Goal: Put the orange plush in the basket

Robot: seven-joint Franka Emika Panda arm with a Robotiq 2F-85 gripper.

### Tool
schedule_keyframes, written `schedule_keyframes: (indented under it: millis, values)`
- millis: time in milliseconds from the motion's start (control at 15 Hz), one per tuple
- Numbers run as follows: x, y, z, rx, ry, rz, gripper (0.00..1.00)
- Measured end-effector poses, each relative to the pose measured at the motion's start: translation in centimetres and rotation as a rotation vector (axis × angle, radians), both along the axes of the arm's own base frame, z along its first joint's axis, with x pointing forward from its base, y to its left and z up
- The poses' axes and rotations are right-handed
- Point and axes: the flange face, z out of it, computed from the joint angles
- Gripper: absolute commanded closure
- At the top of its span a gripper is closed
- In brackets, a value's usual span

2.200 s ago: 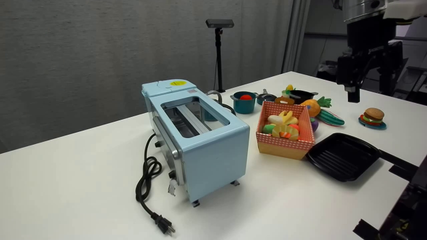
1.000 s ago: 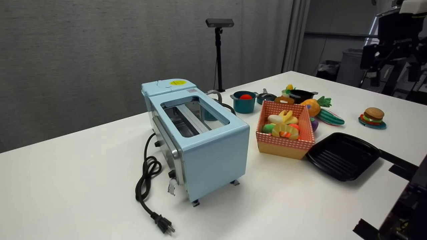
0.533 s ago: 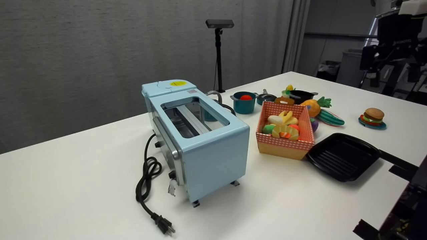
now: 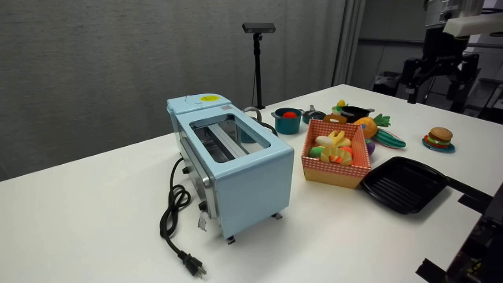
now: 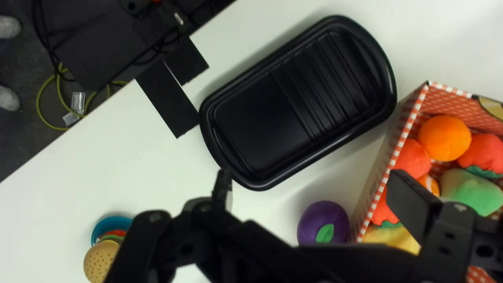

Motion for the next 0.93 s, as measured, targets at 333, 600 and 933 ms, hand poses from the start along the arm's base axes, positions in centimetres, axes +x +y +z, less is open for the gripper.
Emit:
schedule_keyframes:
  millis: [333, 600, 933]
  values:
    - [4.3, -3.5, -2.5, -0.09, -0.081, -0.025, 0.0]
    - [8.1, -6.4, -4.0, -0.133, -0.095, -0.075, 0.0]
    - [11.8, -9.5, -6.1, -0.155, -0.08, -0.112, 0.0]
